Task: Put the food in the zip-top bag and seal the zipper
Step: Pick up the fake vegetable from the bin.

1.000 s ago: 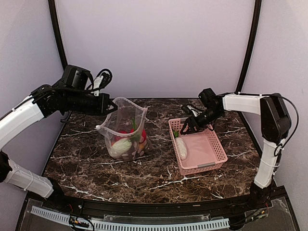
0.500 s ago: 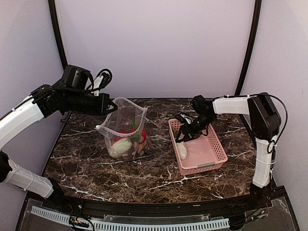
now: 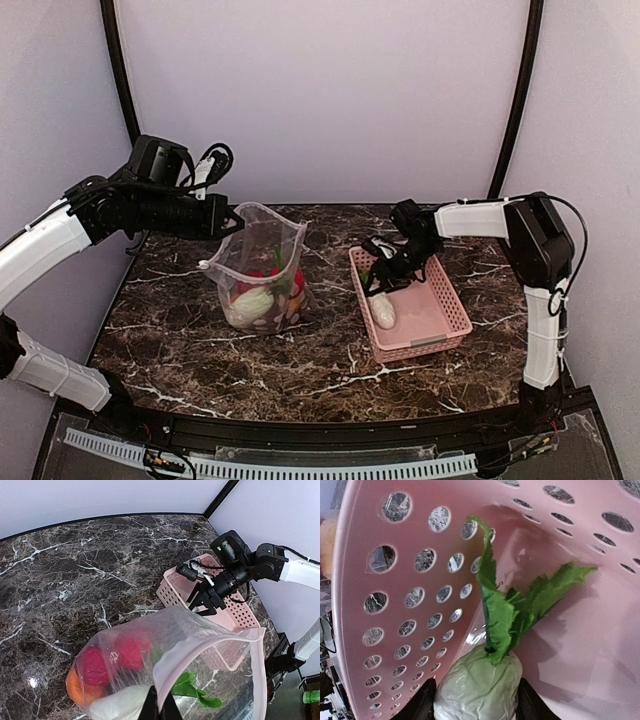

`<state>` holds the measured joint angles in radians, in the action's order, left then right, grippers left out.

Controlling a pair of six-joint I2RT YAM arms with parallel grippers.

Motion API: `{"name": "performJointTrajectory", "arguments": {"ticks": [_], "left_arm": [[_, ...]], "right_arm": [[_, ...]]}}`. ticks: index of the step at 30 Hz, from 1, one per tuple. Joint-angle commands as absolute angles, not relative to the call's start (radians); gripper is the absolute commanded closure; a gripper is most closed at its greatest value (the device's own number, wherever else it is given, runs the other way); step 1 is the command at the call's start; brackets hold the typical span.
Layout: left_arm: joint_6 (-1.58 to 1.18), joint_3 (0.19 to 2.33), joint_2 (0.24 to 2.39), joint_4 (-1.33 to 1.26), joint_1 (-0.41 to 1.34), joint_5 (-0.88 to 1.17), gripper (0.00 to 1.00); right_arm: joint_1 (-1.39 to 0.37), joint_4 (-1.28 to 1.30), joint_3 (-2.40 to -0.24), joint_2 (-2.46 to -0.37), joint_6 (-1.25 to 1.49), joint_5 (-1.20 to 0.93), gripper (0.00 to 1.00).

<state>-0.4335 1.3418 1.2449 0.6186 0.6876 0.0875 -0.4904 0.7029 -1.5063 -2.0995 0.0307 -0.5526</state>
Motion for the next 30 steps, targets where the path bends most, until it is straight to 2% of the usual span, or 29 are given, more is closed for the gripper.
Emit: {"name": "performJointTrajectory", "arguments": {"ticks": [1,7,16,25,30], "left_arm": [[-0.424,1.346,1.25,0.614,0.69,0.09,0.99],[-0.435,1.383,1.29,0.617,0.69,0.111,0.99],[-0.428,1.438,1.346,0.622,0.69,0.114,0.99],[-0.428,1.492,1.4,0.659,0.69,0.092,0.99],[-0.447,1.503,1.387,0.679,0.69,0.087,0.99]], "right_arm": [[-0.487,0.725,-1.476,-2.054,0.019,-0.483,0.56],[-0.44,0.703,-1.479,-1.911,0.009,-0.523,0.65],[-0.397,0.645,-1.581,-1.718,-0.061,-0.684,0.7],[-0.475,0.371,-1.715,-1.591,0.011,-0.82,0.7],[-0.571,0.277,-1.821,-1.652,0.102,-0.875,0.71]]}}
